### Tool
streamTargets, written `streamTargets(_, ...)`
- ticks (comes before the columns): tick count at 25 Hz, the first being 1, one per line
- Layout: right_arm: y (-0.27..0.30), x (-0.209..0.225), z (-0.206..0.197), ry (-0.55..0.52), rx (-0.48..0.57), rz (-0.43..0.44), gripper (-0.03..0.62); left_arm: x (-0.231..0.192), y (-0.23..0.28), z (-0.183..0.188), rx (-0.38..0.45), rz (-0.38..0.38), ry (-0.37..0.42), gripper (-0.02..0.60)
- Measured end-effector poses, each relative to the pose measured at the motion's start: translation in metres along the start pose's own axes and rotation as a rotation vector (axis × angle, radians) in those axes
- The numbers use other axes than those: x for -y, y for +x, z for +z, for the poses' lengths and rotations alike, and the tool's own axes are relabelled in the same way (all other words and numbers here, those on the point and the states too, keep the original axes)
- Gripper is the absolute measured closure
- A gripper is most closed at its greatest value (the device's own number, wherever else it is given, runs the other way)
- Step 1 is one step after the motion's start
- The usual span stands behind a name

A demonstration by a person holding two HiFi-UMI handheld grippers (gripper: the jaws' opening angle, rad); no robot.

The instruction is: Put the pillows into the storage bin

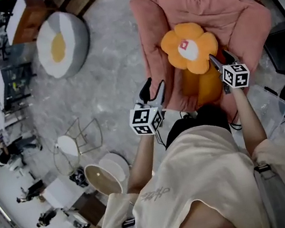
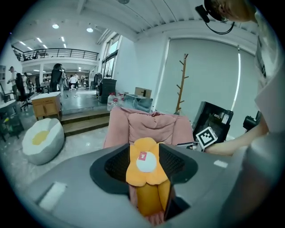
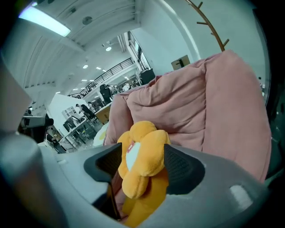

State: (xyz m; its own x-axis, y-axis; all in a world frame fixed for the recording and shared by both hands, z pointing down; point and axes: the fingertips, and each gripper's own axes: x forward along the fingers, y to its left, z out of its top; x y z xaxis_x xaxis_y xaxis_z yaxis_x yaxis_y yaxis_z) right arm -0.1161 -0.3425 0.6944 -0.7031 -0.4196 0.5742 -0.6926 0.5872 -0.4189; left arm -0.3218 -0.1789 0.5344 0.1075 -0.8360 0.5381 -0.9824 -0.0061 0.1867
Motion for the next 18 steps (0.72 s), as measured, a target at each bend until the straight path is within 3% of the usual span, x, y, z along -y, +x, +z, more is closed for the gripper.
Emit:
streamTargets(10, 0.072, 0.03, -0.03, 0.073, -0.112, -0.018, 0.18, -0.001, 0.026, -0.009, -0.044, 0.009, -0.022, 0.358)
streamTargets(18, 0.115, 0.028, -0.04, 0.107, -0.164, 0.023, 0.178, -0.008, 0.022, -0.01, -0.049, 0.068, -0.033, 0.356)
